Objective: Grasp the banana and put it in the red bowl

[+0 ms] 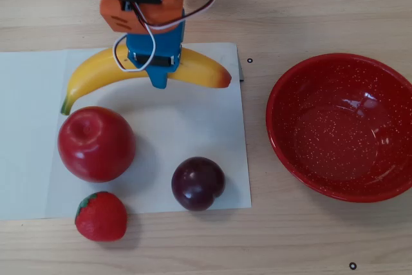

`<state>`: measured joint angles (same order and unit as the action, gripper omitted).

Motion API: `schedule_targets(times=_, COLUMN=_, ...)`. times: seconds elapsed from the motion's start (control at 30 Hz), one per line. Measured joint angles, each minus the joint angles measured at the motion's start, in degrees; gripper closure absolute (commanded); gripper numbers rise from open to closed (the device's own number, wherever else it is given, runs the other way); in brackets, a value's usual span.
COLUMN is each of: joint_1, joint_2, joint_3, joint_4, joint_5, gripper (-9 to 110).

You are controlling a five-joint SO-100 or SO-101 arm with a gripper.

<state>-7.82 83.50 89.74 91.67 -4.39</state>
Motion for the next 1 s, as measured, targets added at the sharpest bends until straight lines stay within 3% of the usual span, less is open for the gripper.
schedule_targets(times=0.2, joint_1=-0.2, joint_2=0.0, joint_3=-10.6, joint_4=10.5, joint_5=-0.3, gripper=101)
schedule_targets(times=0.6, joint_1=0.8, joint_2=1.7, joint_3=-22.3, joint_4=11.4, joint_5=-1.1, gripper=101)
schedule_targets(times=1.0, joint_1=20.3, joint_2=5.8, joint_3=-32.2, joint_4=11.5, joint_5=-4.3, gripper=101)
